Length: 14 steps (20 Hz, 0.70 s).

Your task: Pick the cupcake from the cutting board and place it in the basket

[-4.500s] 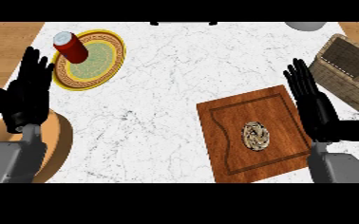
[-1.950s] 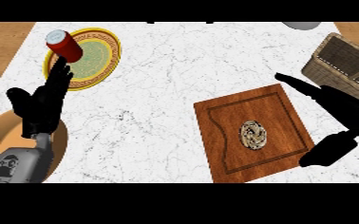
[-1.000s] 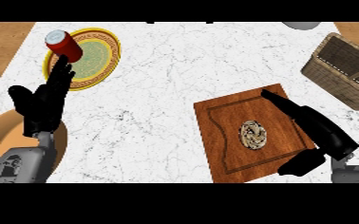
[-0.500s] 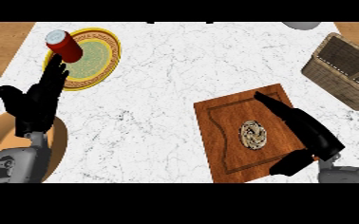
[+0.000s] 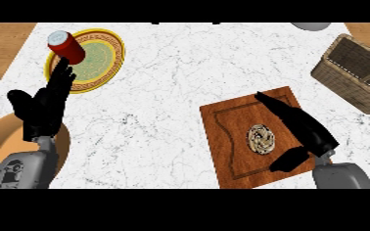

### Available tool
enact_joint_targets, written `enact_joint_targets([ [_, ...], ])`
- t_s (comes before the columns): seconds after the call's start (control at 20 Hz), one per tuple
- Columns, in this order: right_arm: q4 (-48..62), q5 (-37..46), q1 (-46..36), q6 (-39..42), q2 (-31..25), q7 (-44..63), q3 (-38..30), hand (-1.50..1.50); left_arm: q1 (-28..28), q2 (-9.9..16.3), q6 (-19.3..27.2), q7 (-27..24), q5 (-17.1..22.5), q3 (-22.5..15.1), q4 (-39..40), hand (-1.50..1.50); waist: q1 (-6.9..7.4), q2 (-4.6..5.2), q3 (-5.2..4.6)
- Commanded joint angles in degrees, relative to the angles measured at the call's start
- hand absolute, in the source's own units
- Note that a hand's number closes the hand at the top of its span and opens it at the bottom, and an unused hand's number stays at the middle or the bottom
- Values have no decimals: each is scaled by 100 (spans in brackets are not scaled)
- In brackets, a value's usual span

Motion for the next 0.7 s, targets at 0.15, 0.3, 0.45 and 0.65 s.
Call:
enact_joint_targets([
  [0.15,483,375,-167,-284,260,-244,57,-150,203,-7,-220,69,-5,197,-204,0,3,-1,0],
  [0.3,600,407,-380,-75,186,-205,-22,-150,-84,-153,-24,227,-248,30,-76,0,0,0,0],
  [0.45,913,554,-370,-225,173,-434,-16,-150,-177,-112,-42,-29,-264,182,145,0,-3,1,0],
  [0.65,713,759,-133,-315,454,-159,233,-150,171,-328,-104,-95,-297,13,-75,0,-3,-1,-1],
])
